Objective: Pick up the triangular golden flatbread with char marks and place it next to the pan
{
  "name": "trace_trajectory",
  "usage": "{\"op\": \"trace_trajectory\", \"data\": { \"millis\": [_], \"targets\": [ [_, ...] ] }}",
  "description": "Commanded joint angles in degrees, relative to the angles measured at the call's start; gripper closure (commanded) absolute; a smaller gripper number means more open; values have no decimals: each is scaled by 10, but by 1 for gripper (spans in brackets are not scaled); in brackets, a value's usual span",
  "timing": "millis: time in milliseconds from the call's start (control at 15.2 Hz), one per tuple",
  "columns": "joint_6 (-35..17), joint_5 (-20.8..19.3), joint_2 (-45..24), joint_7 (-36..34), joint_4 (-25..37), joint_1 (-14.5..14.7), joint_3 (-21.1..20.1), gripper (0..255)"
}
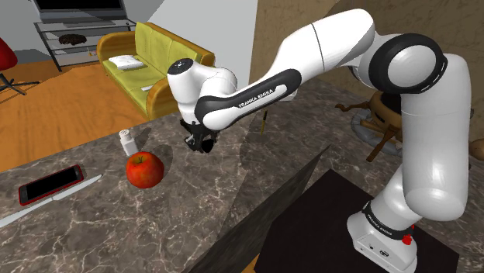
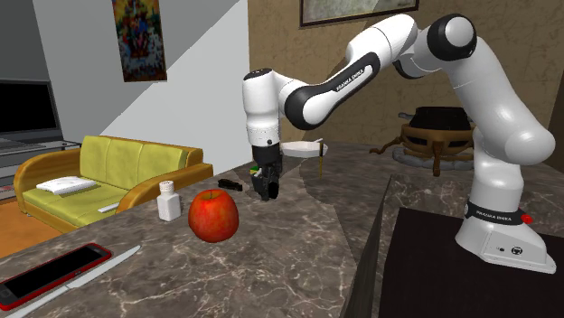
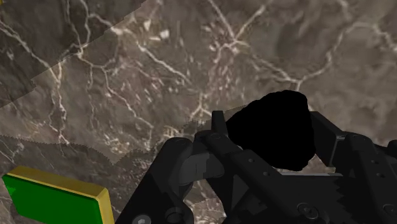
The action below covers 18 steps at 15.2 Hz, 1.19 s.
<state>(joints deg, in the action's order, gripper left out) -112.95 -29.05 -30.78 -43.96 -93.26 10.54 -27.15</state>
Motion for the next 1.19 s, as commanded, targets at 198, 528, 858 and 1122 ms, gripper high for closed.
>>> {"op": "trace_trajectory", "data": {
  "millis": [198,528,858,1122],
  "targets": [
    [11,5,7,5,5,-1,-2,255],
    [39,15,23,16,21,-3,-8,255],
    [68,25,36,27,40,-3,-12,255],
    [93,31,44,36,59,-3,-15,255]
  ]
}}
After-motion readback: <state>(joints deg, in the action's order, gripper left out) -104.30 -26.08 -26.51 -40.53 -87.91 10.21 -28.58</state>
